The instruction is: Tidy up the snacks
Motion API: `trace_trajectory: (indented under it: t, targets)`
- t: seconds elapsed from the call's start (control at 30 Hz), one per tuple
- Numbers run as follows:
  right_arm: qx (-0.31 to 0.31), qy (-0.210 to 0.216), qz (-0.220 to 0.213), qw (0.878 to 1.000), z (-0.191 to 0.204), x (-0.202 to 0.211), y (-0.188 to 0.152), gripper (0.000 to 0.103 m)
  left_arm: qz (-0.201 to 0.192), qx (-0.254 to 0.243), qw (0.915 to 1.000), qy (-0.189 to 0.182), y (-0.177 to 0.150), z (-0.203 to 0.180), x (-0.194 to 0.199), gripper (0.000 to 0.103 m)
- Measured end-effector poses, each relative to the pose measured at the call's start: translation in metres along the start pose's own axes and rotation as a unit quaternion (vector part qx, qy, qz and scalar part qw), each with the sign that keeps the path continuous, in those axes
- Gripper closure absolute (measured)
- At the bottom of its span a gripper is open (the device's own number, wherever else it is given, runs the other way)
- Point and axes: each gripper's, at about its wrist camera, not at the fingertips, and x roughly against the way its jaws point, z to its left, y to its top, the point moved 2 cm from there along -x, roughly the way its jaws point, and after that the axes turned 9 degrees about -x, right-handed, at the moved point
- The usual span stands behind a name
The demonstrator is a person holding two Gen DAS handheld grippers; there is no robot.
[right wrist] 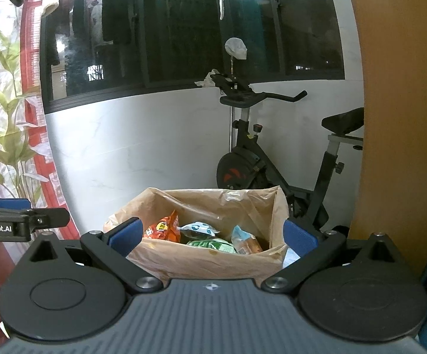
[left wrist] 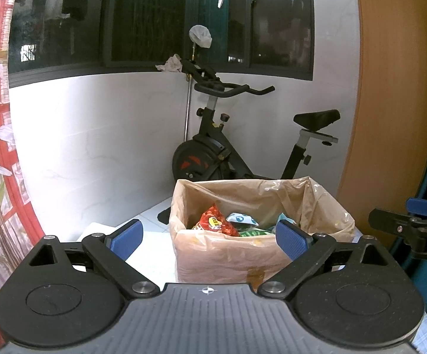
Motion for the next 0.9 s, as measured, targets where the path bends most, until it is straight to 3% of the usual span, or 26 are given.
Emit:
trace_trajectory:
  t: [0.9]
  targets:
    - [0.004,0.003,-0.004,1.0,-0.0023,0.0015,-0.0013,0.0,0.0,0.02,0.9996,0.019,-0.0023,0.0063,0.0098,0.005]
